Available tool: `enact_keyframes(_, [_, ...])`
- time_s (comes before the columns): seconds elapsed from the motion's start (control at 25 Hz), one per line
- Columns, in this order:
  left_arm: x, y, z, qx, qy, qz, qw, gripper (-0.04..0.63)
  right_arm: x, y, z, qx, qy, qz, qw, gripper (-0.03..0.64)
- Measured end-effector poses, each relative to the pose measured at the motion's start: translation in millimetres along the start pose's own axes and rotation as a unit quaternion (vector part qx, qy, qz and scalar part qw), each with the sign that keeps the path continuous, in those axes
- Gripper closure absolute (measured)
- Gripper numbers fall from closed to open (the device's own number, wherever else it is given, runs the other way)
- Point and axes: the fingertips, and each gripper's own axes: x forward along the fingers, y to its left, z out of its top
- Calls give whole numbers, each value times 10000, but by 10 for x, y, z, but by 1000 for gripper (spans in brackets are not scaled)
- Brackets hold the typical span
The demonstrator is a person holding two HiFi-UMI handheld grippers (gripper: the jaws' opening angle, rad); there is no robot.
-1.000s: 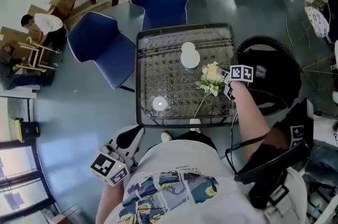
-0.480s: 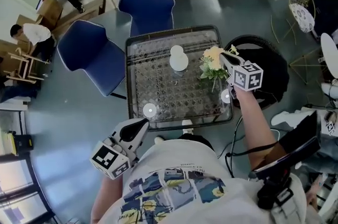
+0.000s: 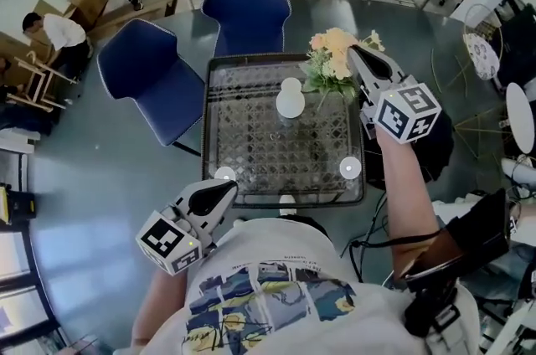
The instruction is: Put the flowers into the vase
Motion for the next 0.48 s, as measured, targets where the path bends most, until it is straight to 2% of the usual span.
enact_keyframes(0.24, [-201,109,-26,-130,-119,312,9994,586,418,335,412,-398,-384,339,9979,595])
enact_keyframes(0.48, [-374,212,-125,-292,-167,656,9973,586,785,469,186,-669,-277,450,9964,595])
